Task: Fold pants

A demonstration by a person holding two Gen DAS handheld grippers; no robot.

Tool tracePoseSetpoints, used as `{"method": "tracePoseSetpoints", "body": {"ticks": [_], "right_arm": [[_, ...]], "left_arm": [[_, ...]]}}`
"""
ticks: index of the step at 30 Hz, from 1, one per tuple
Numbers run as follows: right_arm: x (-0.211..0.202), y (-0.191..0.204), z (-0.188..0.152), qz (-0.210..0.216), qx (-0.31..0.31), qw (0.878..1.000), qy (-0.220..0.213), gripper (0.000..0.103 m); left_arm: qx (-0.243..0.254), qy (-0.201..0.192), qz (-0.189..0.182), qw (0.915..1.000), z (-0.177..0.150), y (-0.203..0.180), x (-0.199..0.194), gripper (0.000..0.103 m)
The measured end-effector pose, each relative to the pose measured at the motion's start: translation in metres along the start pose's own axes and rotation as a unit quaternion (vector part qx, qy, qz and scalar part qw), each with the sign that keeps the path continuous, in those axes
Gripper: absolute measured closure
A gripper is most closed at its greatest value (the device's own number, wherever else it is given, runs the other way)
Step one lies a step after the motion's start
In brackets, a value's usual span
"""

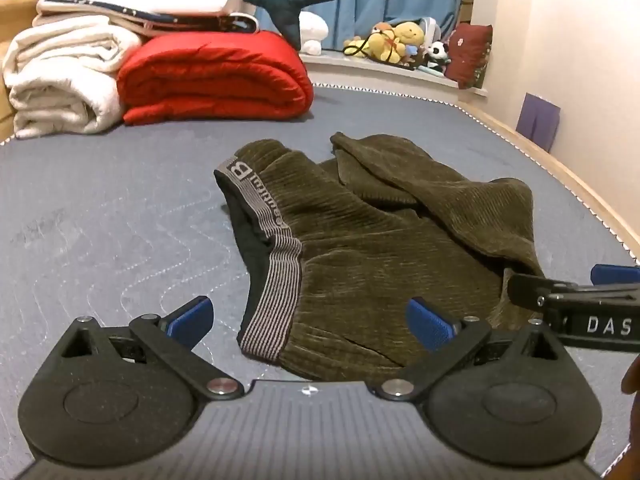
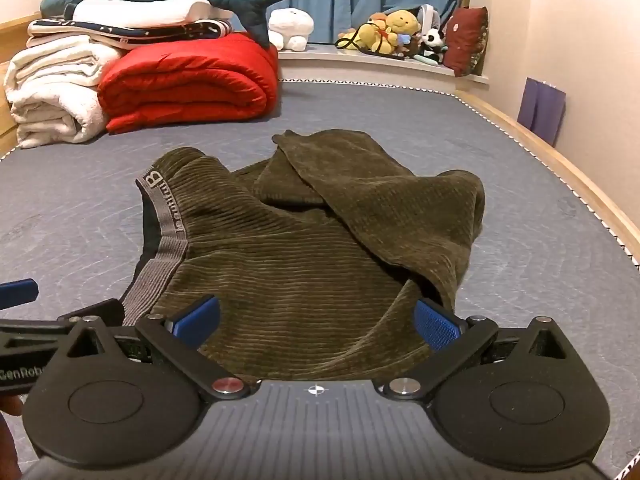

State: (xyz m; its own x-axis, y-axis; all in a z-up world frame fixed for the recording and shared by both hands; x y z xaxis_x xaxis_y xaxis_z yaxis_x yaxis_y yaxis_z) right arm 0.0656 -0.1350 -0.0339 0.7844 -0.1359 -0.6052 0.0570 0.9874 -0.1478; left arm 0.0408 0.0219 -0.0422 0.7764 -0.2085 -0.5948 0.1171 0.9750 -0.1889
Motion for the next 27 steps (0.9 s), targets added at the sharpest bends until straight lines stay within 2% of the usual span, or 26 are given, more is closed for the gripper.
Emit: {"method": "tracePoseSetpoints", "body": {"ticks": [10, 14, 17, 27], "right_arm": [[0.000, -0.016, -0.007, -0.010, -0.003, 1.000, 0.004, 0.001], [0.000, -0.016, -0.008, -0.007, -0.001, 1.000, 0.005, 0.001], [0.001, -0.017, -0.009, -0.007, -0.001, 1.000, 0.007, 0.001], [0.002, -0.017, -0.010, -0.011, 0.001, 1.000, 0.015, 0.001]], "left_arm": [[0.006, 0.032, -0.019, 0.9993, -0.008, -0.002, 0.003, 0.000], [-0.008, 0.042, -0.018, 0.9989, -0.007, 0.000, 0.004, 0.000], [-0.004, 0.045, -0.007, 0.9989, -0.006, 0.000, 0.006, 0.000], [-0.003, 0.051, -0.008, 0.9986, -0.007, 0.001, 0.007, 0.000]]}}
Point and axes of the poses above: each gripper's, at about its wrist camera, not at the fingertips, and x roughly the way its jaws point, y to its left, z to its top, the point moved 6 cm from there along x, roughly the way its jaws point, and after that the axes turned 12 degrees about -z, right-handed, at the moved point
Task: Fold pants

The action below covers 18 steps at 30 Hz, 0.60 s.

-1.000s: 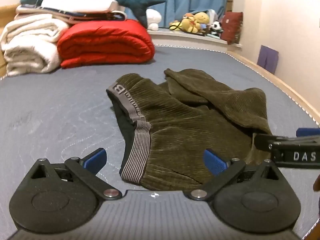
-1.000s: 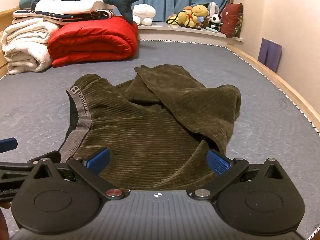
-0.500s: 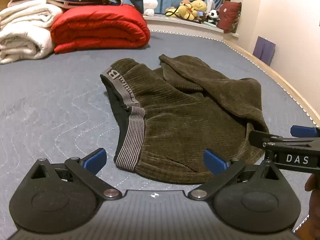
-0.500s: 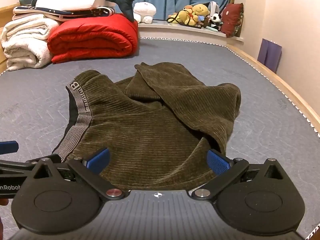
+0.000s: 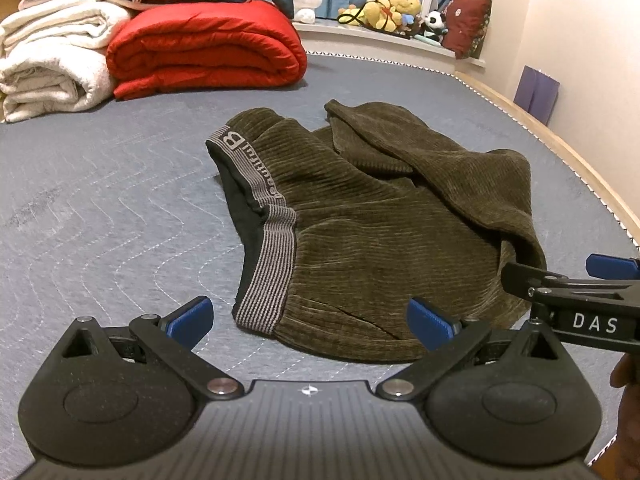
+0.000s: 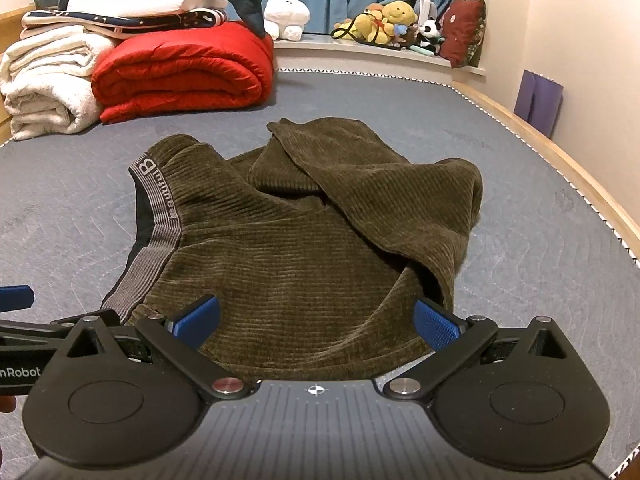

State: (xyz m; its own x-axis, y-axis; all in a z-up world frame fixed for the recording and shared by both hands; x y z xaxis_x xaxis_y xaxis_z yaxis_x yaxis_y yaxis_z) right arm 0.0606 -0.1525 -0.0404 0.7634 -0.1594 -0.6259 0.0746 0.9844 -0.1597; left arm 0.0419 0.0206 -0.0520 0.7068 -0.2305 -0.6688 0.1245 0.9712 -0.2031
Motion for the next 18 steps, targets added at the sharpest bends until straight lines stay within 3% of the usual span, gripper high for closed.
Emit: {"method": "tracePoseSetpoints", "body": {"ticks": [18], "right_arm": [[-0.0002, -0.0019, -0.0007, -0.002, 0.003, 1.000, 0.005, 0.001]], "left_arm": [[0.002, 0.003, -0.001, 1.0000, -0.0005, -0.0015, -0.0008, 0.000]]}}
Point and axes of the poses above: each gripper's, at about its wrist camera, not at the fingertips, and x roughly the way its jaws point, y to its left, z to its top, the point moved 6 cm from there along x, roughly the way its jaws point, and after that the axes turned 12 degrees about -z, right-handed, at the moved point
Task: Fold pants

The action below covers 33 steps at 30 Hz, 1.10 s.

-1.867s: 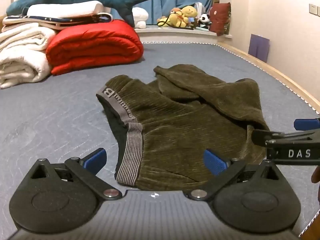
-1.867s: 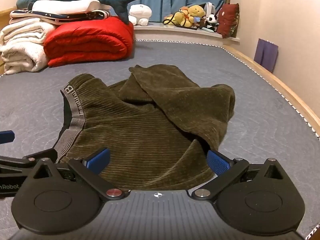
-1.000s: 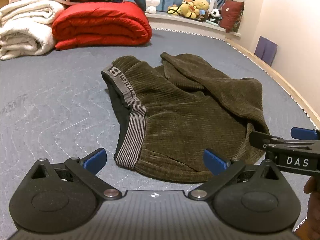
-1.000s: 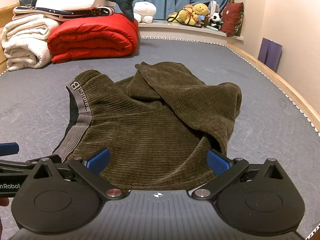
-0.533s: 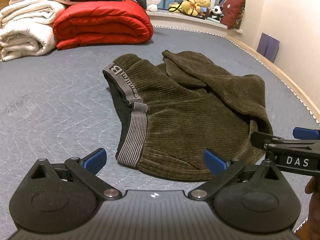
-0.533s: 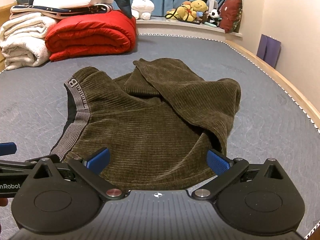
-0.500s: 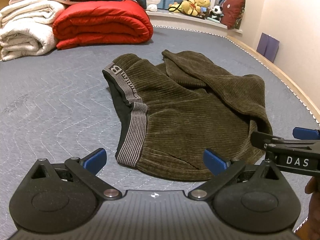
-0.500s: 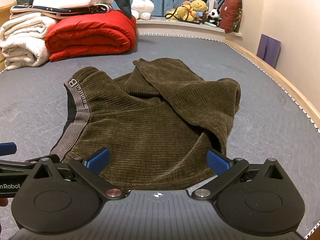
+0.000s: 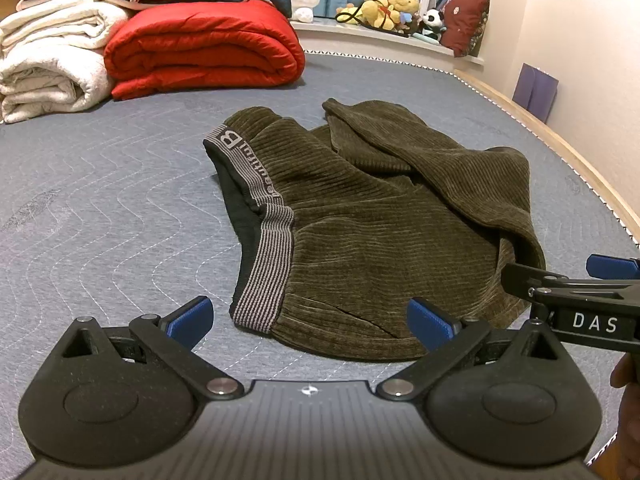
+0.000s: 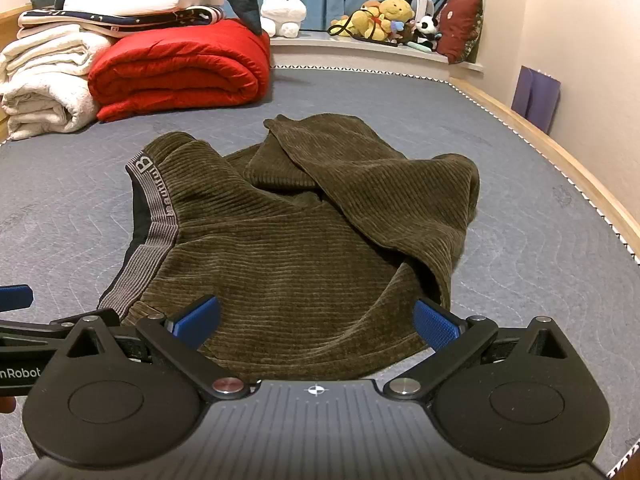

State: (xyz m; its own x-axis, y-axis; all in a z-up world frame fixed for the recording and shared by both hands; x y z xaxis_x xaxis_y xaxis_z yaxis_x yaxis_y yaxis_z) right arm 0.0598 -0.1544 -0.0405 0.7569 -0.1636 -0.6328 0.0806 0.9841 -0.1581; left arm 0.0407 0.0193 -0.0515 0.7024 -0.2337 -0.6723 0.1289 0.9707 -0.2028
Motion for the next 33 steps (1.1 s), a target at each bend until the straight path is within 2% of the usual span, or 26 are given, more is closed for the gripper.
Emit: {"method": "tracePoseSetpoints", "body": {"ticks": [17, 20, 22, 25, 27, 29, 31, 32, 33], "right_arm": [[0.001, -0.001, 0.000, 0.000, 0.001, 1.000, 0.003, 0.001], [0.002, -0.001, 0.000, 0.006, 0.004, 1.000, 0.005, 0.001], [0.003, -0.003, 0.005, 0.012, 0.011, 1.000, 0.004, 0.001], [0.006, -0.012, 0.015, 0.011, 0.028, 1.000, -0.008, 0.007], [0.010, -0.023, 0.021, 0.010, 0.046, 0.999, -0.007, 0.023], [0.017, -0.032, 0.024, 0.011, 0.062, 0.998, 0.002, 0.028], [0.024, -0.039, 0.026, 0.010, 0.069, 0.997, 0.010, 0.033], [0.028, -0.042, 0.025, 0.009, 0.069, 0.997, 0.014, 0.033], [0.033, -0.045, 0.024, 0.008, 0.069, 0.997, 0.020, 0.033]], "left_arm": [[-0.004, 0.013, -0.004, 0.9999, 0.001, 0.001, 0.002, 0.000], [-0.027, 0.030, -0.014, 0.9991, 0.010, 0.011, 0.004, 0.000], [-0.046, 0.025, -0.026, 0.9983, 0.019, 0.023, 0.000, 0.000], [-0.094, 0.000, -0.052, 0.9942, 0.034, 0.050, -0.011, 0.000], [-0.108, 0.014, -0.038, 0.9933, 0.048, 0.066, -0.010, 0.000], [-0.118, 0.024, -0.024, 0.9924, 0.062, 0.081, -0.008, 0.006], [-0.118, 0.005, -0.040, 0.9922, 0.074, 0.091, -0.006, 0.027], [-0.110, -0.009, -0.047, 0.9928, 0.077, 0.095, -0.003, 0.035], [-0.098, -0.018, -0.050, 0.9938, 0.075, 0.100, 0.003, 0.054]]}}
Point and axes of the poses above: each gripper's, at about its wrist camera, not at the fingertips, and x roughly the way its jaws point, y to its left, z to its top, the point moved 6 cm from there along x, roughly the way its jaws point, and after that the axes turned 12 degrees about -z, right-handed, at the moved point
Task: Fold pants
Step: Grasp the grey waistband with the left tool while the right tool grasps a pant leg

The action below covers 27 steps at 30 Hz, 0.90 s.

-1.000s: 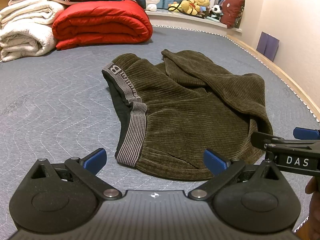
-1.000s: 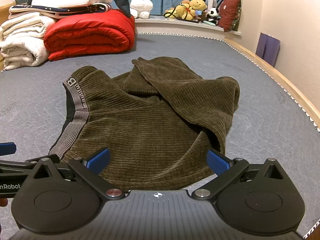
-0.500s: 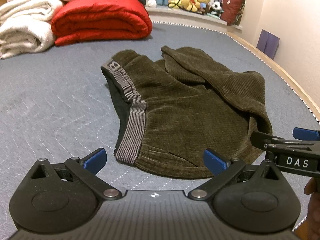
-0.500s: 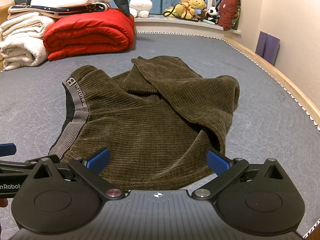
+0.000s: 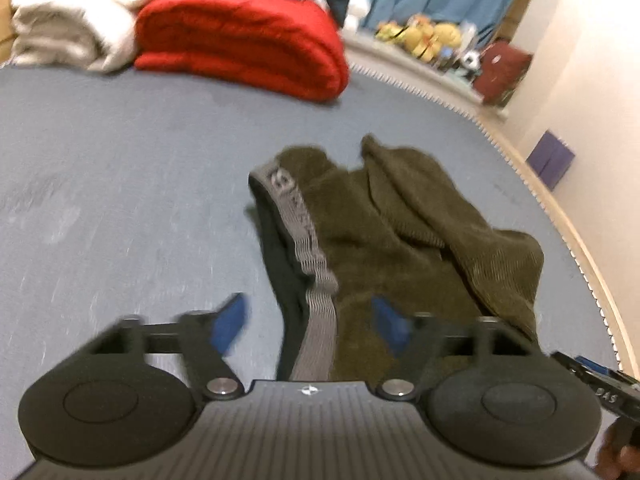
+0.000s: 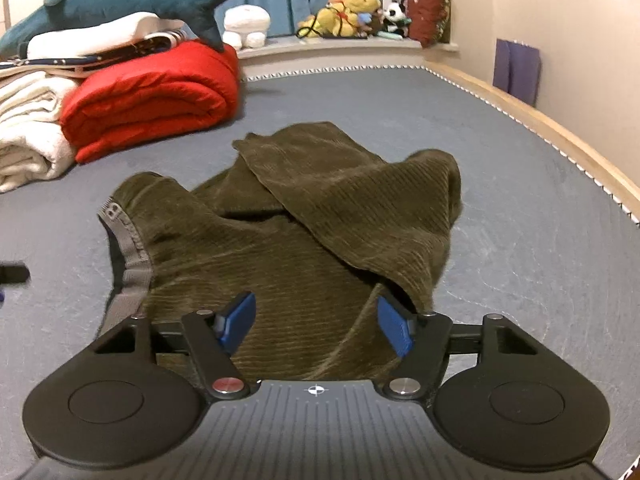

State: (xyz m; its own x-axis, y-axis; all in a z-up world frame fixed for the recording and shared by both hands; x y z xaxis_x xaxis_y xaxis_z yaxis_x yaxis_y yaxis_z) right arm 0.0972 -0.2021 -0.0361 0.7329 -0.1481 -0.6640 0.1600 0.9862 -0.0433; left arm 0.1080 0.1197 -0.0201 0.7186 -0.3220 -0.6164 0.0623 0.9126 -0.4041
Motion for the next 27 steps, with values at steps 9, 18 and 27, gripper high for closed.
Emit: {"method": "tracePoseSetpoints", "body": {"ticks": [9, 18, 27], "right_arm": [[0.067, -0.038, -0.023, -0.050, 0.031, 0.994, 0.097, 0.027], [0.121, -0.056, -0.048, -0.051, 0.095, 0.976, 0.187, 0.020], [0.139, -0.038, -0.041, -0.047, 0.087, 0.981, 0.166, 0.036]], "left_arm": [[-0.042, 0.081, -0.044, 0.9948, -0.023, 0.032, 0.088, 0.066], [-0.097, 0.099, -0.058, 0.9887, -0.033, 0.047, 0.137, 0.050], [-0.012, 0.058, -0.045, 0.9972, -0.034, 0.033, 0.150, 0.052]]}}
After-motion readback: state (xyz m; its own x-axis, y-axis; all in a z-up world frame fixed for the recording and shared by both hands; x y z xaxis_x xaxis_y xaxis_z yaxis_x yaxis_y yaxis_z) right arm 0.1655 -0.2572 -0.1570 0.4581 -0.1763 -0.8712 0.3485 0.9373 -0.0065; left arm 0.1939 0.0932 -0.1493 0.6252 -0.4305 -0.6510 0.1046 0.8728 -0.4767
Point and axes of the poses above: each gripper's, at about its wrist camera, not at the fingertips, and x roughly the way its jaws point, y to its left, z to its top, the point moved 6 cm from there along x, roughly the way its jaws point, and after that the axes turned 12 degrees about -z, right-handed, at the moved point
